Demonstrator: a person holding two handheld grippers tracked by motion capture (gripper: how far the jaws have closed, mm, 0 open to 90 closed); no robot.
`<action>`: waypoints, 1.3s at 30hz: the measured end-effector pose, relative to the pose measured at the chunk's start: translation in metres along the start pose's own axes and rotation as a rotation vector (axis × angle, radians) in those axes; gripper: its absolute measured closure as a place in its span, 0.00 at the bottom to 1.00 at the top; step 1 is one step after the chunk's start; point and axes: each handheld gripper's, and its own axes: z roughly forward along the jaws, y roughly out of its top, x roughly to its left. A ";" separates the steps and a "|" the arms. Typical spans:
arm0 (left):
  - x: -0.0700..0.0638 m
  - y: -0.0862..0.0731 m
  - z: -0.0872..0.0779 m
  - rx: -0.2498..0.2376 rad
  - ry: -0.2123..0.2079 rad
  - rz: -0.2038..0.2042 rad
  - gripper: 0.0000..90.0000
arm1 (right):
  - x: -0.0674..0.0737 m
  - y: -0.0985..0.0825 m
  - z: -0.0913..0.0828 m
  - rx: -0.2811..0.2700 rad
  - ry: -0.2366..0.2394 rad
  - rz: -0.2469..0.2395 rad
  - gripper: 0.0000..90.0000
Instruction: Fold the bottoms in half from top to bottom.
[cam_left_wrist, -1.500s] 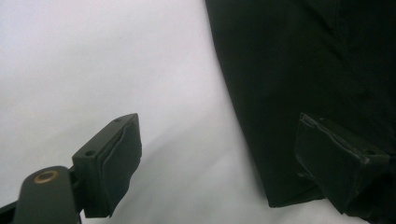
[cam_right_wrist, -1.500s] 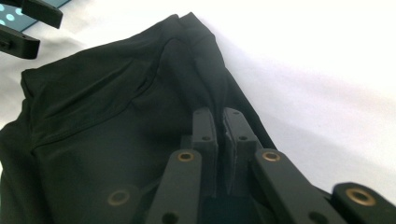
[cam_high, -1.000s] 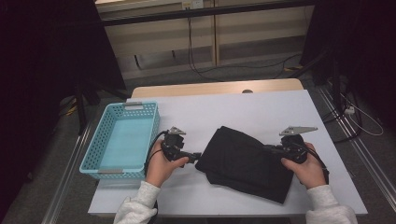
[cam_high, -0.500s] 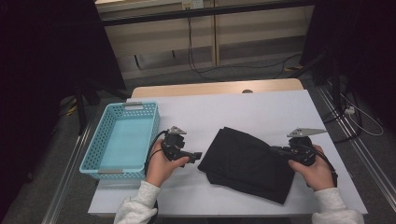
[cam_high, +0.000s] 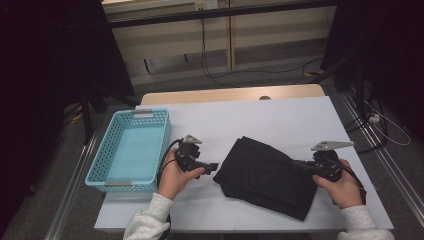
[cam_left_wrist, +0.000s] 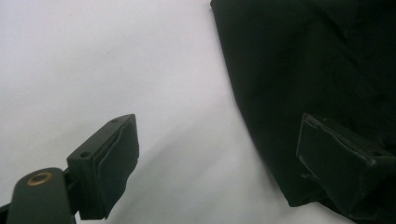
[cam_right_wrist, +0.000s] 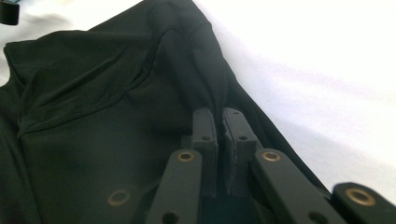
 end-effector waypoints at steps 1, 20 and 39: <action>0.000 0.000 0.000 -0.004 -0.004 0.001 0.14 | 0.000 0.000 -0.001 -0.005 0.000 0.003 0.94; -0.004 0.000 -0.002 -0.012 -0.008 0.006 0.14 | -0.005 -0.006 -0.010 0.003 -0.003 0.023 0.94; -0.006 -0.002 -0.002 -0.012 -0.008 0.005 0.14 | -0.005 -0.009 -0.007 0.028 -0.011 0.011 0.94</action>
